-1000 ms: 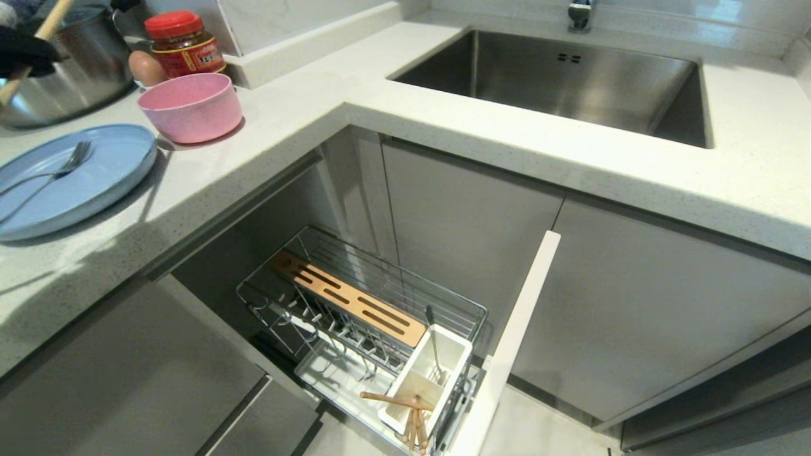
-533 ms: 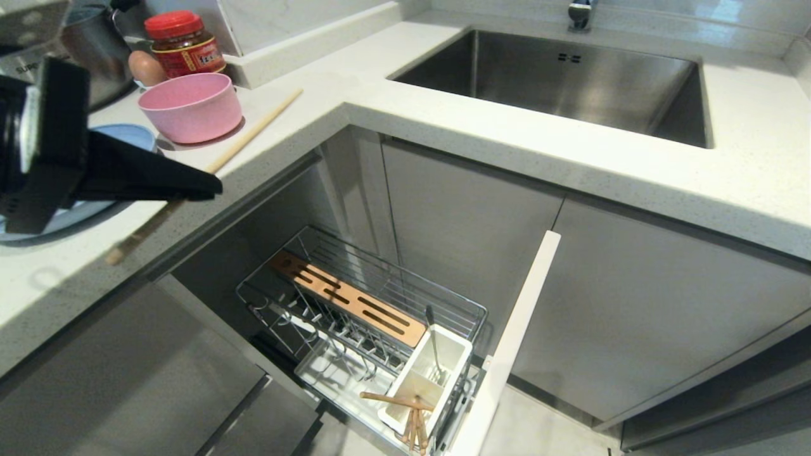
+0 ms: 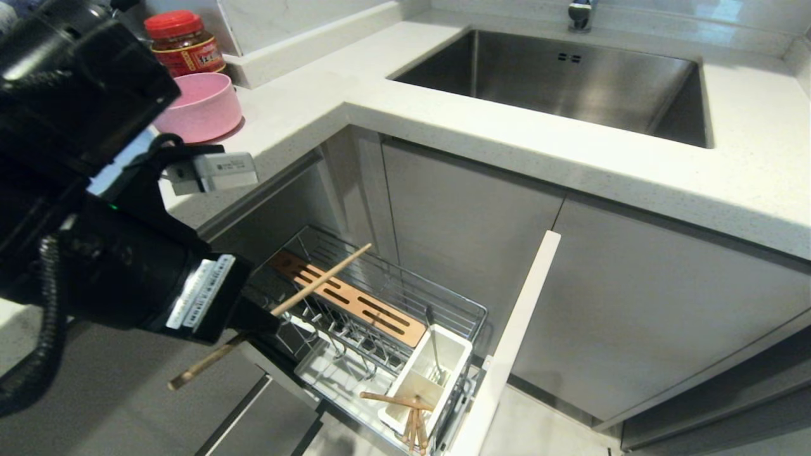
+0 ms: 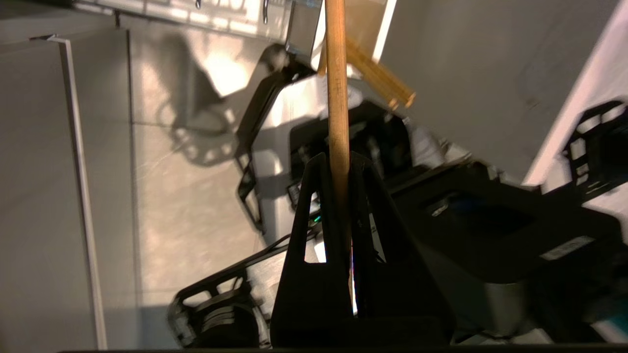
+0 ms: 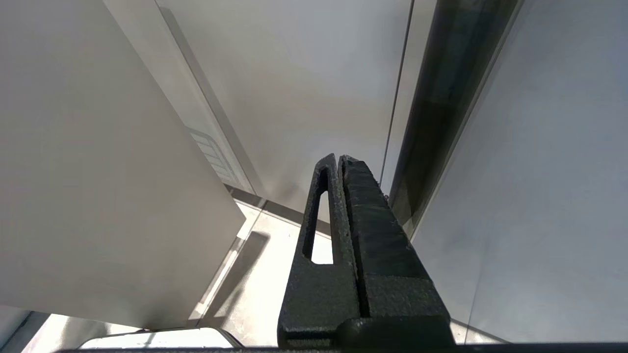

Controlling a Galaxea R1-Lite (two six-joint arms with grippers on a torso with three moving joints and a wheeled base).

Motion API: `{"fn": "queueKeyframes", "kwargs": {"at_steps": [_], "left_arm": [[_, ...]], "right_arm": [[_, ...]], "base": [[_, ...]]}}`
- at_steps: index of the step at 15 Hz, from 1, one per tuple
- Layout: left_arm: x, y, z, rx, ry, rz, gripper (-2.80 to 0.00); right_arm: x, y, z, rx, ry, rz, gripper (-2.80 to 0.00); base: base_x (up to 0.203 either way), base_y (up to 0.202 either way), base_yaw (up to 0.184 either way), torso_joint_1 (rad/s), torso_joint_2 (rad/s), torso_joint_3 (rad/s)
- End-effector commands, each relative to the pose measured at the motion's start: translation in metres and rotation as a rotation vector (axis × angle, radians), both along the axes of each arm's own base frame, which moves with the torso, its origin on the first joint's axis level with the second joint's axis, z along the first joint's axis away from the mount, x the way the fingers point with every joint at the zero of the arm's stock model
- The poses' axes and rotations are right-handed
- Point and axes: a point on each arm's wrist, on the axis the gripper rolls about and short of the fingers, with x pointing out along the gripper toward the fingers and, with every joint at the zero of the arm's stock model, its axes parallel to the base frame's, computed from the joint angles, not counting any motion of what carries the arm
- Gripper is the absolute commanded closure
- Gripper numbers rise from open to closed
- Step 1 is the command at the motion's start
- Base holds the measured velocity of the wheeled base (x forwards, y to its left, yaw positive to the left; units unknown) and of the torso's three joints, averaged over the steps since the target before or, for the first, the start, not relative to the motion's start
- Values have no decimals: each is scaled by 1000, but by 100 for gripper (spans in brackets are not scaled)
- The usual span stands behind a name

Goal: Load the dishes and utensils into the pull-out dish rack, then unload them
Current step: Pick up the chopsticks and place it in the cupboard

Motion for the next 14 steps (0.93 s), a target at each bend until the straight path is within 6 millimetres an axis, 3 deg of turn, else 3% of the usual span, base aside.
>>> {"fn": "queueKeyframes", "kwargs": {"at_steps": [1,7,14], "left_arm": [[7,-13,-20,91,55,-33,0],[13,-41,-60,320,85,-69,0],[12,-62,-75,485,33,-232,0]], "right_arm": [[0,0,0,0,-5,0,0],[0,0,0,0,-5,0,0],[0,0,0,0,-3,0,0]], "base": [[0,0,0,0,0,0],[0,0,0,0,0,0],[0,0,0,0,0,0]]}}
